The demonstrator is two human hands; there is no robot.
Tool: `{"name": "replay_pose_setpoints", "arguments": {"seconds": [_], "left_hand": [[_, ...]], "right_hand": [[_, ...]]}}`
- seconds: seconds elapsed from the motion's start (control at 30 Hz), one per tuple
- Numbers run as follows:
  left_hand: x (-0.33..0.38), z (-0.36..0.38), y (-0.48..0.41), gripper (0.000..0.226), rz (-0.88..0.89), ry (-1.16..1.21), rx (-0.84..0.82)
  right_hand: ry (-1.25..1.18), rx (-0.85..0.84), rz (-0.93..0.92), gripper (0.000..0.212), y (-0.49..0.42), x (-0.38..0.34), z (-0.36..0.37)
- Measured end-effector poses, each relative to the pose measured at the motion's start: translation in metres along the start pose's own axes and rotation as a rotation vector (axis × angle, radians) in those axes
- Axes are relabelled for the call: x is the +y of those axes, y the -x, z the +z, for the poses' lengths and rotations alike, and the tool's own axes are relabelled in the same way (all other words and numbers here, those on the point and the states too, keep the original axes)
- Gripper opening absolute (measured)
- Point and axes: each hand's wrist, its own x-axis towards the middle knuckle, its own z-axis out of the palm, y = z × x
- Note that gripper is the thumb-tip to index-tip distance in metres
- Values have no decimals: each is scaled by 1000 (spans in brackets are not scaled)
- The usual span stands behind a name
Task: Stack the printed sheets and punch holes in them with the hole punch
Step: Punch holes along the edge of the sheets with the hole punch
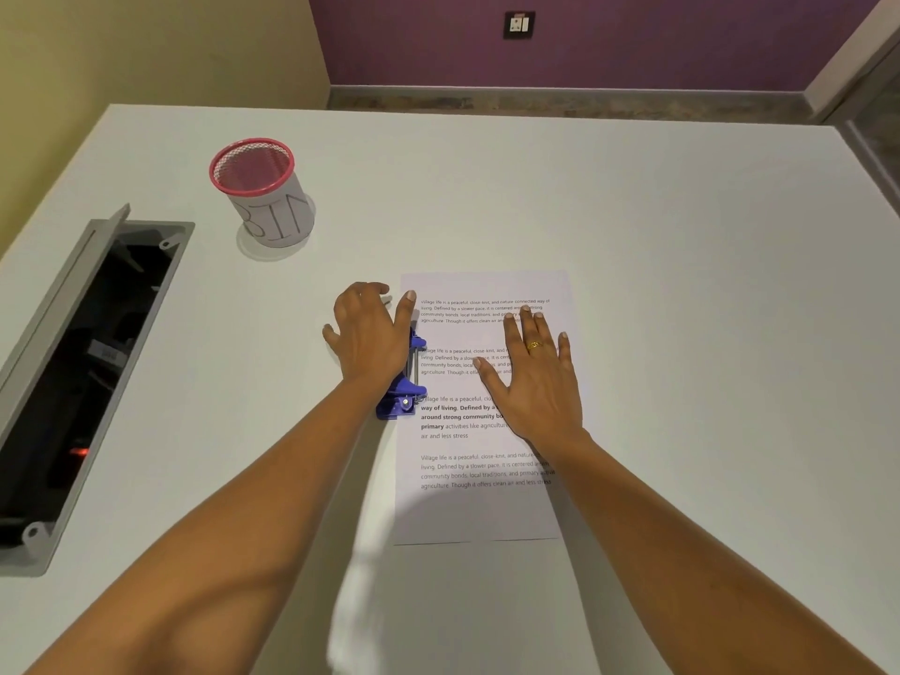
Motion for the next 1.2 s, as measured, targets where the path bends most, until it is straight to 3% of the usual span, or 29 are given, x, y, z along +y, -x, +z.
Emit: {"name": "replay_pose_setpoints", "arguments": {"seconds": [0.43, 1.2], "left_hand": [[-14, 9, -6, 46, -15, -142, -35], [-27, 18, -7, 40, 8, -188, -36]], "right_hand": [[-22, -9, 10, 72, 0, 0, -2], [-48, 24, 9, 73, 0, -2, 0]]}}
